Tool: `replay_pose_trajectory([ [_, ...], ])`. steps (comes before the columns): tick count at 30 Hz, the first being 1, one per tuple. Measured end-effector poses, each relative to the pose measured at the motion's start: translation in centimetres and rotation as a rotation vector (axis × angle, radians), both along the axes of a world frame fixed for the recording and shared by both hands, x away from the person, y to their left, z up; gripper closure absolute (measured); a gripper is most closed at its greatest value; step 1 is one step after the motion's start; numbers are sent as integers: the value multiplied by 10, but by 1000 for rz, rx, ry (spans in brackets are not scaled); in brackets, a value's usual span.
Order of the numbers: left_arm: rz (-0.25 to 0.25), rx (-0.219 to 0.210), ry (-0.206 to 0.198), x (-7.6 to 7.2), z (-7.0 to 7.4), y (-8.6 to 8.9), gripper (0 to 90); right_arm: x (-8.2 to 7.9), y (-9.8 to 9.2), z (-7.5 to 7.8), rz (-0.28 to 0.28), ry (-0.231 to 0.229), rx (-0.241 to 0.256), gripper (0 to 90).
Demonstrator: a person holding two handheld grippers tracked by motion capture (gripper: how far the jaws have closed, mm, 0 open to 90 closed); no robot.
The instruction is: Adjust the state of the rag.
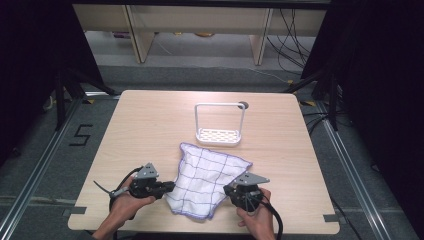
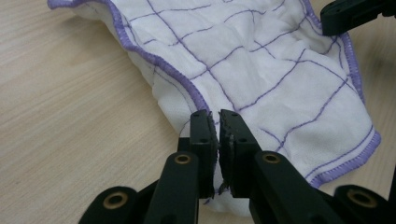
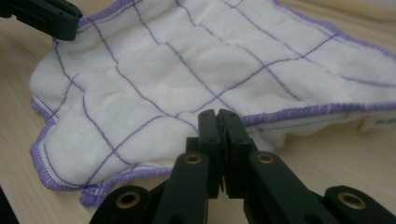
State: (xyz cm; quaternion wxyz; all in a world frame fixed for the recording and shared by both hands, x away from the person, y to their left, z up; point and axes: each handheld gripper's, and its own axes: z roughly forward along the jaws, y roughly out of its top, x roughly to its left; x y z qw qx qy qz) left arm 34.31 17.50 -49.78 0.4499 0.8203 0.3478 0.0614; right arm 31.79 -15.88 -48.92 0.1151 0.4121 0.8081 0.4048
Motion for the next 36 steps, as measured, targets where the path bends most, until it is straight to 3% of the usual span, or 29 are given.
replay_pose_trajectory([
  [4,-15,-27,3,-4,5,2,856,0,-17,11,9,-16,4,895],
  [7,-31,-33,4,-11,6,1,863,-1,-38,18,-5,11,2,895],
  [8,-49,-37,9,-16,6,-1,866,0,-55,18,-7,15,-6,895],
  [9,-49,-37,9,-16,6,-1,866,0,-55,18,-7,15,-6,895],
  [12,-81,-35,16,-24,2,-5,866,1,-80,14,-24,44,-14,894],
  [15,-88,-8,21,-28,-1,-8,866,1,-85,10,-27,74,-7,894],
  [17,-103,17,44,-31,-7,-10,867,5,-90,2,-28,74,-56,893],
  [19,-89,7,56,-32,-8,-11,866,7,-90,1,-24,68,-66,893],
  [22,-99,8,44,-35,-7,-10,865,10,-91,-1,-25,72,-80,892],
  [24,-110,12,56,-38,-6,-10,859,10,-91,-3,-28,77,-93,887],
  [28,-82,-4,74,-36,-8,-7,773,10,-91,-1,-41,97,-96,831],
  [30,-49,-29,73,-31,-6,-4,691,12,-92,0,-65,78,-97,693],
  [31,-33,-54,73,-27,-4,-3,663,12,-92,2,-95,91,-76,628],
  [32,-30,-74,77,-22,-2,-1,638,13,-94,5,-106,71,-75,606],
  [34,36,-98,63,-9,3,2,574,21,-97,10,-99,33,-57,554],
  [35,65,-111,62,-2,5,2,539,24,-98,13,-120,33,-48,528],
  [36,68,-97,66,7,8,5,513,33,-98,19,-123,40,-33,502],
])
